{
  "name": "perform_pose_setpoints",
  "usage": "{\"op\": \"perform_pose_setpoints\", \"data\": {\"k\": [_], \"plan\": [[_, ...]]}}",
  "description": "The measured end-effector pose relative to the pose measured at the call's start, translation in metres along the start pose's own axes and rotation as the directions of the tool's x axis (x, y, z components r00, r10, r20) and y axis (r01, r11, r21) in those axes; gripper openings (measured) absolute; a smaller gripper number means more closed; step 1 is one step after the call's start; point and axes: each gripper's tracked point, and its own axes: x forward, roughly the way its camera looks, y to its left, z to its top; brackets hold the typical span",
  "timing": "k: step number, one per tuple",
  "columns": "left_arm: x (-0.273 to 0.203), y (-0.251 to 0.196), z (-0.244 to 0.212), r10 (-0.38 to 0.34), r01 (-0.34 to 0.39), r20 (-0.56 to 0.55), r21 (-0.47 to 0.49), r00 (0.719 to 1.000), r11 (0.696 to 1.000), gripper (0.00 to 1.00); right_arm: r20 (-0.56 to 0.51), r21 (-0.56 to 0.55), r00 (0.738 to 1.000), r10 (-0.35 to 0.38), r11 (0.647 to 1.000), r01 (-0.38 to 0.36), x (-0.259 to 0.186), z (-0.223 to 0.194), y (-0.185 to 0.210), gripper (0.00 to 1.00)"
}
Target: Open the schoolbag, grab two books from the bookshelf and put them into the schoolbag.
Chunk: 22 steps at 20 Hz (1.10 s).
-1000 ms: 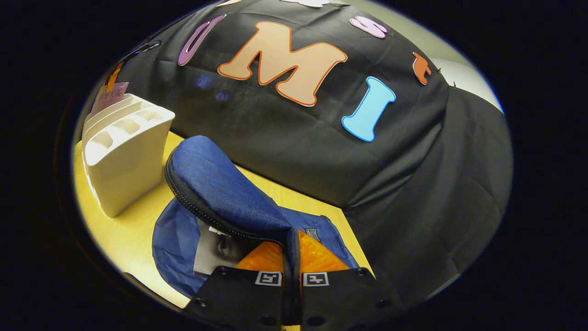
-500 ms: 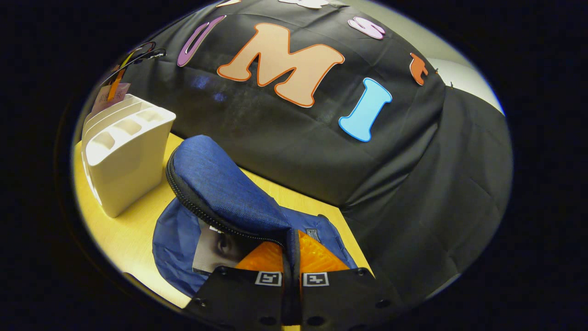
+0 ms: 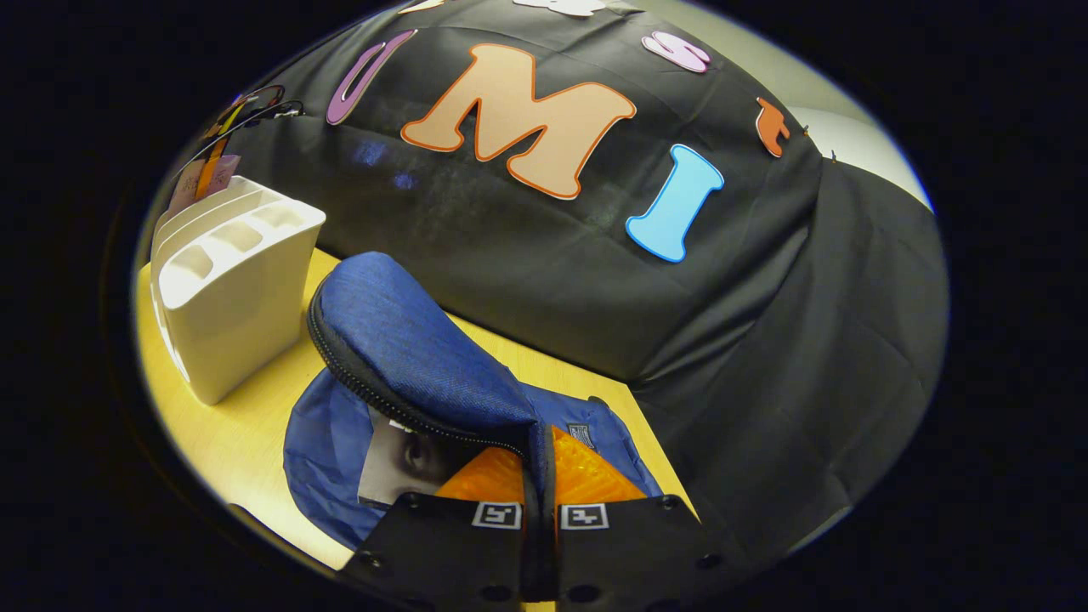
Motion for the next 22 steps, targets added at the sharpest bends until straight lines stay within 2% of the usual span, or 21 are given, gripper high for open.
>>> {"op": "perform_pose_setpoints", "data": {"k": [6, 7, 11, 15, 17, 18, 22], "plan": [[0.002, -0.007, -0.001, 0.035, -0.035, 0.004, 0.0, 0.999, 0.999, 0.37, 0.001, -0.001, 1.0, 0.004, 1.0, -0.004, -0.001, -0.001, 0.0, 0.03], [-0.002, -0.014, -0.006, 0.022, -0.023, -0.008, -0.026, 1.0, 0.999, 0.36, 0.004, -0.008, 1.0, 0.005, 1.0, -0.005, -0.001, -0.001, 0.0, 0.0], [-0.025, -0.021, -0.014, 0.008, -0.008, 0.002, -0.051, 1.0, 0.999, 0.36, 0.007, -0.012, 1.0, 0.015, 1.0, -0.015, -0.001, 0.0, 0.0, 0.03], [-0.06, -0.002, -0.024, 0.088, -0.086, 0.031, -0.056, 0.996, 0.995, 0.35, 0.014, -0.014, 0.999, 0.037, 0.999, -0.037, -0.001, -0.001, -0.002, 0.03], [-0.08, -0.006, -0.036, 0.068, -0.065, 0.027, -0.094, 0.997, 0.993, 0.38, 0.015, -0.017, 0.999, 0.051, 0.999, -0.051, -0.001, 0.0, -0.002, 0.03], [-0.091, -0.007, -0.043, 0.06, -0.056, 0.037, -0.107, 0.998, 0.993, 0.34, 0.018, -0.02, 0.998, 0.058, 0.998, -0.058, -0.002, 0.0, -0.002, 0.03], [-0.142, -0.024, -0.068, 0.024, -0.013, 0.102, -0.114, 0.995, 0.993, 0.35, 0.027, -0.021, 0.996, 0.085, 0.996, -0.084, -0.003, 0.0, -0.002, 0.03]]}}
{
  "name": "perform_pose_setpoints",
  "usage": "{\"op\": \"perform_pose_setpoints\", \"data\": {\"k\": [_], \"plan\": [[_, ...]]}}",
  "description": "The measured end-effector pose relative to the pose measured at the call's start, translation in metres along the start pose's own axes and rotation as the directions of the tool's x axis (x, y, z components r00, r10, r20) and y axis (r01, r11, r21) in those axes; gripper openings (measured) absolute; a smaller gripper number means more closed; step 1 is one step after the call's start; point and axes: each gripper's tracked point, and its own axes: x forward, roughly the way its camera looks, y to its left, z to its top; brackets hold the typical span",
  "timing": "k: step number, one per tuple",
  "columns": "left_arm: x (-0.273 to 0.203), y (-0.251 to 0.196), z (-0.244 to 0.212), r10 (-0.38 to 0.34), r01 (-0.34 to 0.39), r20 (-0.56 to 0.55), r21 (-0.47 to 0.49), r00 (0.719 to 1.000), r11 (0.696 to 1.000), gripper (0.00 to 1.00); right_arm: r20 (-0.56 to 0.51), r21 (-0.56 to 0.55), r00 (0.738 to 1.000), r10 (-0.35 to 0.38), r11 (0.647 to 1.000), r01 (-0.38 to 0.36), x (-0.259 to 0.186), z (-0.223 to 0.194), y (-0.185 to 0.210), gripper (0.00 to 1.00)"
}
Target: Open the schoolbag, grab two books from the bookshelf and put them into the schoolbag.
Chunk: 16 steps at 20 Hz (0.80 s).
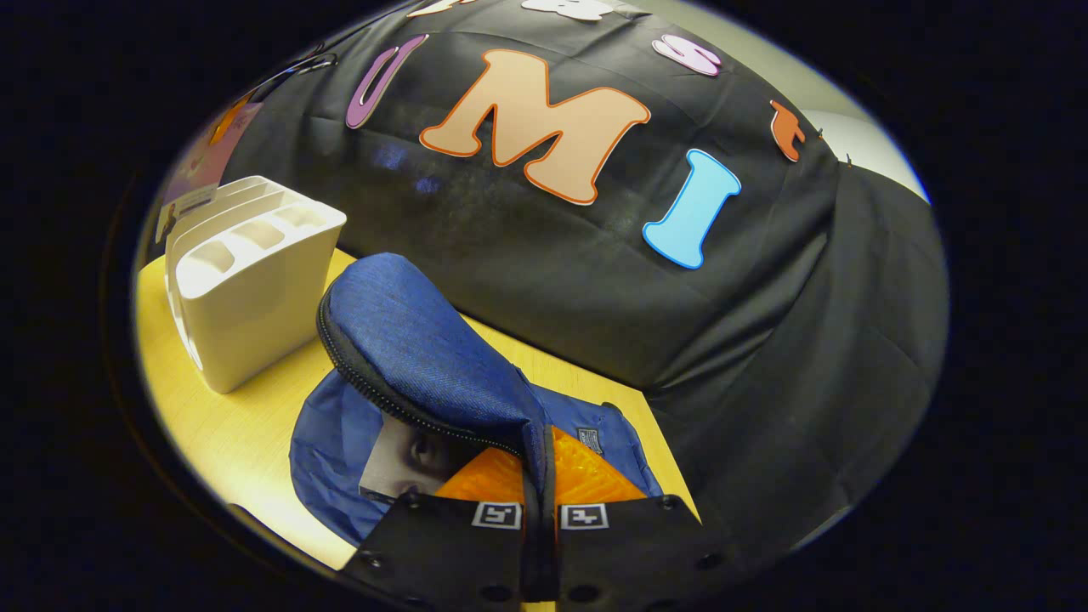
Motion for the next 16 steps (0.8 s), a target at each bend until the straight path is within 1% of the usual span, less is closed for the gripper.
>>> {"op": "perform_pose_setpoints", "data": {"k": [2, 5, 7, 9, 11, 13, 14, 15, 16], "plan": [[-0.027, -0.009, -0.011, -0.013, 0.013, 0.017, -0.001, 1.0, 1.0, 0.36, 0.005, 0.002, 1.0, 0.007, 1.0, -0.007, -0.001, 0.0, -0.002, 0.03], [-0.069, -0.031, -0.03, -0.059, 0.059, 0.068, -0.003, 0.996, 0.998, 0.36, 0.014, 0.009, 1.0, 0.021, 1.0, -0.021, -0.006, -0.002, -0.005, 0.03], [-0.087, -0.046, -0.041, -0.095, 0.096, 0.1, -0.011, 0.99, 0.995, 0.34, 0.018, 0.012, 0.999, 0.031, 0.999, -0.031, -0.008, -0.003, -0.007, 0.03], [-0.1, -0.067, -0.051, -0.145, 0.148, 0.129, -0.019, 0.981, 0.989, 0.36, 0.022, 0.014, 0.999, 0.041, 0.999, -0.041, -0.01, -0.002, -0.009, 0.03], [-0.107, -0.087, -0.058, -0.183, 0.19, 0.172, -0.027, 0.968, 0.981, 0.36, 0.025, 0.015, 0.998, 0.051, 0.999, -0.051, -0.011, -0.003, -0.011, 0.03], [-0.118, -0.126, -0.061, -0.291, 0.306, 0.238, -0.027, 0.927, 0.952, 0.35, 0.029, 0.012, 0.998, 0.064, 0.998, -0.064, -0.011, -0.003, -0.011, 0.03], [-0.121, -0.141, -0.061, -0.334, 0.355, 0.26, -0.037, 0.906, 0.934, 0.36, 0.029, 0.013, 0.997, 0.069, 0.997, -0.07, -0.011, -0.003, -0.011, 0.06], [-0.123, -0.163, -0.066, -0.389, 0.418, 0.28, -0.051, 0.878, 0.907, 0.35, 0.031, 0.017, 0.997, 0.075, 0.997, -0.076, -0.01, -0.004, -0.011, 0.06], [-0.12, -0.177, -0.068, -0.421, 0.457, 0.299, -0.058, 0.857, 0.888, 0.36, 0.031, 0.02, 0.996, 0.08, 0.997, -0.08, -0.01, -0.003, -0.012, 0.03]]}}
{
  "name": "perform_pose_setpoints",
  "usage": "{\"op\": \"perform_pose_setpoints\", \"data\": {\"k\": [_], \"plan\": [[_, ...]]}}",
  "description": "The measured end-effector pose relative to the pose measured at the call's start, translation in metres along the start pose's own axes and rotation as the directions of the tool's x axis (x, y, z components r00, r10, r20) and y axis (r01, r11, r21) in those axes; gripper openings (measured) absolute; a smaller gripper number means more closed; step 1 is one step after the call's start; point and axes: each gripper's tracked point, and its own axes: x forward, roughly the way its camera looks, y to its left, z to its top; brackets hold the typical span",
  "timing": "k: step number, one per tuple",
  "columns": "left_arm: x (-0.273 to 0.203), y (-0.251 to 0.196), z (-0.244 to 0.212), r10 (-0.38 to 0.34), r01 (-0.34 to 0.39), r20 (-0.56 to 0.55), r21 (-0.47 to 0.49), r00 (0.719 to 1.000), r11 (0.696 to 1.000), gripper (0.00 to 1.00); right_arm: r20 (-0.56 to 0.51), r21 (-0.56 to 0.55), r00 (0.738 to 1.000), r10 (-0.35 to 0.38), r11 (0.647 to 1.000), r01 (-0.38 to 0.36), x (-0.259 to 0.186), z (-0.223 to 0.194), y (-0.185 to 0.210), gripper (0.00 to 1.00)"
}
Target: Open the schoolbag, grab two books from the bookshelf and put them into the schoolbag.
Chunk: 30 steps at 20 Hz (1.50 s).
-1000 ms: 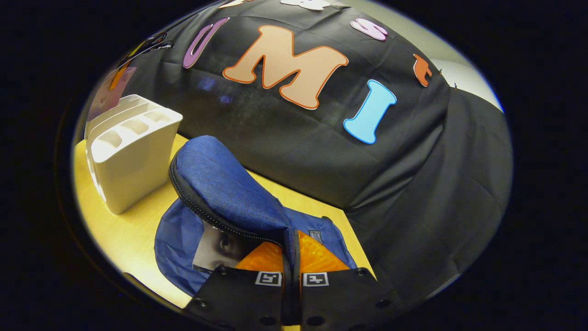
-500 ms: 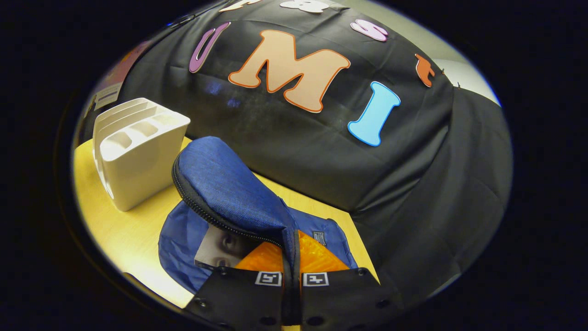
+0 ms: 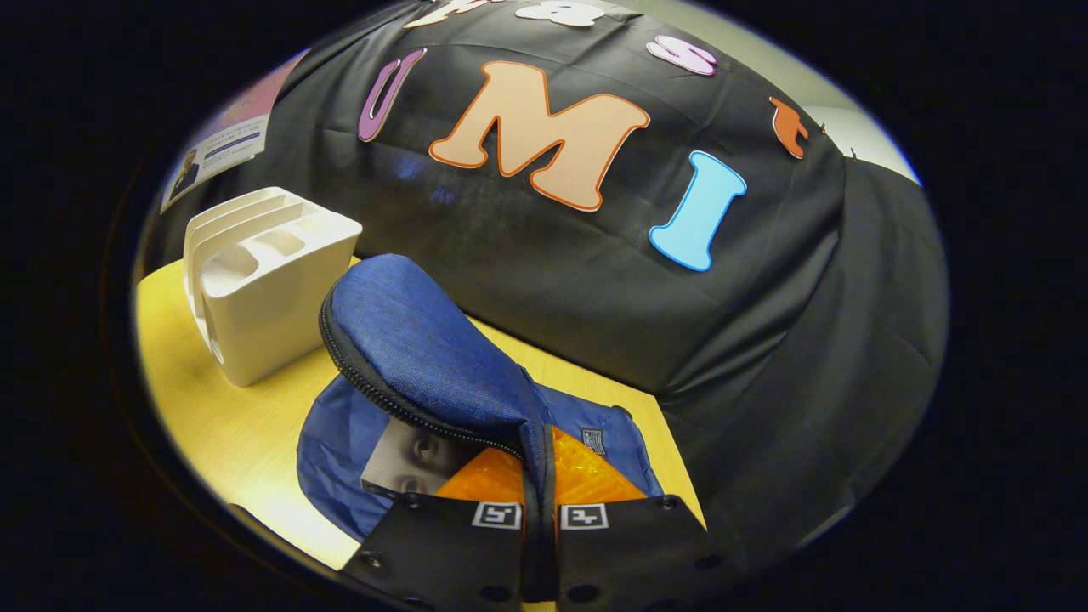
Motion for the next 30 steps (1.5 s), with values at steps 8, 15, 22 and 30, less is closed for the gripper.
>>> {"op": "perform_pose_setpoints", "data": {"k": [8, 15, 22, 30], "plan": [[0.1, -0.052, -0.054, -0.213, 0.214, 0.024, -0.123, 0.977, 0.969, 0.35, 0.017, 0.032, 0.999, 0.038, 0.999, -0.038, 0.001, 0.006, -0.006, 0.03], [0.214, -0.089, -0.084, -0.3, 0.291, -0.009, -0.214, 0.954, 0.932, 0.35, 0.029, 0.07, 0.998, 0.058, 0.996, -0.06, -0.004, 0.008, -0.01, 0.03], [0.3, -0.133, -0.102, -0.408, 0.404, 0.01, -0.167, 0.913, 0.899, 0.35, 0.056, 0.093, 0.996, 0.074, 0.993, -0.079, -0.005, 0.01, -0.01, 0.0], [0.382, -0.159, -0.121, -0.554, 0.53, 0.043, -0.366, 0.831, 0.765, 0.36, 0.1, 0.096, 0.99, 0.098, 0.99, -0.108, -0.009, 0.012, 0.005, 0.03]]}}
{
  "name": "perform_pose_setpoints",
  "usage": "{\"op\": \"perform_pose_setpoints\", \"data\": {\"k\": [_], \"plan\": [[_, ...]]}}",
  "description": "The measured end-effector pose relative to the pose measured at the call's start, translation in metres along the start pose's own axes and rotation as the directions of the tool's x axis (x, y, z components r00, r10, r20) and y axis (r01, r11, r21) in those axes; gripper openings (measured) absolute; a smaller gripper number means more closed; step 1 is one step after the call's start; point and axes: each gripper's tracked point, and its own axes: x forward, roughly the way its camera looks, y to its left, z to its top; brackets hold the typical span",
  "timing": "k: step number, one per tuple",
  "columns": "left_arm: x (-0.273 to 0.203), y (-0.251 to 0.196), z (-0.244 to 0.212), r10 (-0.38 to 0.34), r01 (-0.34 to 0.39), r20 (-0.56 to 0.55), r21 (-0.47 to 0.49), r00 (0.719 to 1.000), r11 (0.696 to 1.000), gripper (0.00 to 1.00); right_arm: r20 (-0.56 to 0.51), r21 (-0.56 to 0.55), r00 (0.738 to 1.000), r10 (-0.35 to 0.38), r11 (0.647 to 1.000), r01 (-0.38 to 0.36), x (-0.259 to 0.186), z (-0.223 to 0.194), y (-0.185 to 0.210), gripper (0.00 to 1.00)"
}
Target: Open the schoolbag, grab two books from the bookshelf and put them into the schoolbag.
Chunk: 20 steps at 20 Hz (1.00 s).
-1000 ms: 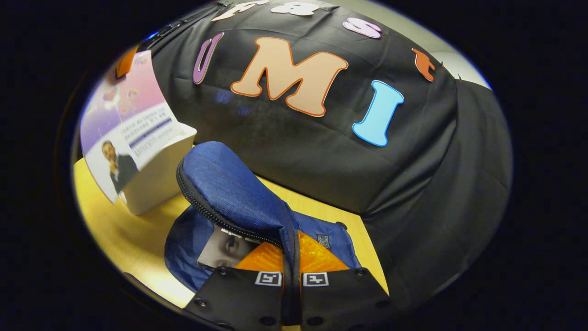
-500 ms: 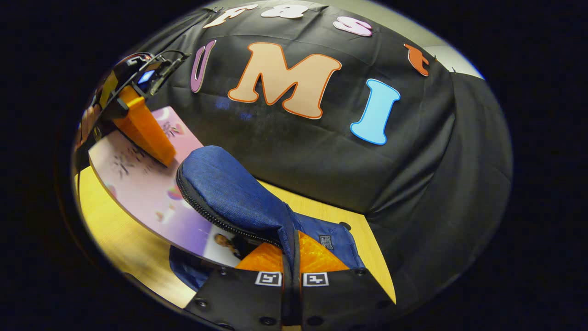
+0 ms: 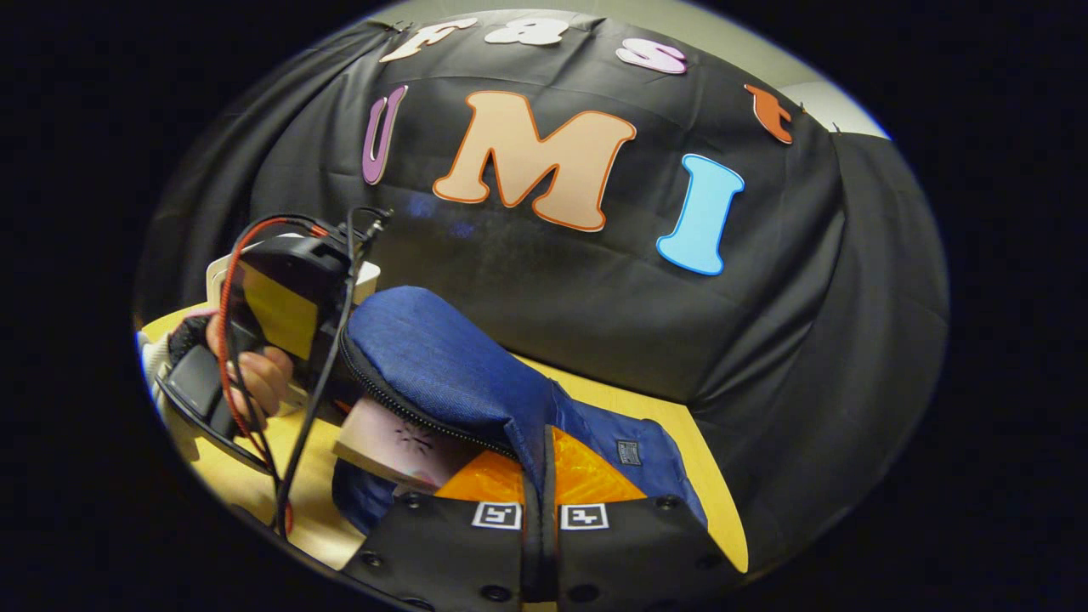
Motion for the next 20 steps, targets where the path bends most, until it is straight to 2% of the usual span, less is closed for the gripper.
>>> {"op": "perform_pose_setpoints", "data": {"k": [2, 4, 7, 9, 10, 12, 13, 14, 16, 17, 20], "plan": [[0.015, 0.002, -0.006, -0.034, 0.034, -0.002, -0.006, 0.999, 0.999, 0.35, 0.01, 0.007, 1.0, 0.005, 1.0, -0.005, 0.0, 0.001, 0.001, 0.0], [0.024, 0.012, -0.017, -0.072, 0.071, -0.019, -0.038, 0.997, 0.997, 0.35, 0.002, 0.021, 1.0, -0.008, 1.0, 0.008, 0.001, -0.003, -0.004, 0.03], [0.03, 0.031, -0.015, -0.025, 0.025, -0.018, -0.028, 1.0, 0.999, 0.37, -0.015, 0.032, 1.0, -0.027, 0.999, 0.028, 0.006, -0.012, -0.01, 0.03], [0.035, 0.039, -0.016, 0.022, -0.022, -0.023, -0.008, 0.999, 1.0, 0.41, -0.009, 0.038, 1.0, -0.021, 0.999, 0.021, 0.007, -0.012, -0.009, 0.04], [0.033, 0.047, -0.017, 0.068, -0.068, -0.029, 0.015, 0.997, 0.998, 0.37, -0.012, 0.042, 1.0, -0.01, 0.999, 0.011, 0.008, -0.013, -0.007, 0.06], [0.024, 0.05, -0.02, 0.106, -0.104, -0.057, 0.045, 0.993, 0.994, 0.65, -0.034, 0.072, 0.999, 0.021, 0.997, -0.018, 0.008, -0.02, -0.003, 0.14], [0.017, 0.052, -0.018, 0.132, -0.128, -0.052, 0.071, 0.99, 0.989, 0.6, -0.037, 0.101, 0.999, 0.036, 0.994, -0.032, 0.005, -0.021, -0.002, 0.14], [0.003, 0.054, -0.011, 0.173, -0.169, -0.023, 0.124, 0.985, 0.978, 0.63, -0.051, 0.153, 0.997, 0.054, 0.987, -0.046, 0.003, -0.024, -0.001, 0.17], [-0.018, 0.053, -0.003, 0.227, -0.228, 0.027, 0.187, 0.974, 0.956, 0.89, -0.077, 0.215, 0.991, 0.105, 0.973, -0.086, -0.004, -0.036, 0.007, 0.35], [-0.033, 0.054, -0.005, 0.251, -0.257, 0.054, 0.212, 0.967, 0.943, 0.93, -0.091, 0.237, 0.987, 0.129, 0.966, -0.104, -0.014, -0.043, 0.011, 0.44], [-0.075, 0.055, -0.013, 0.326, -0.344, 0.108, 0.309, 0.939, 0.887, 0.93, -0.124, 0.269, 0.982, 0.14, 0.958, -0.102, -0.047, -0.055, 0.011, 0.72]]}}
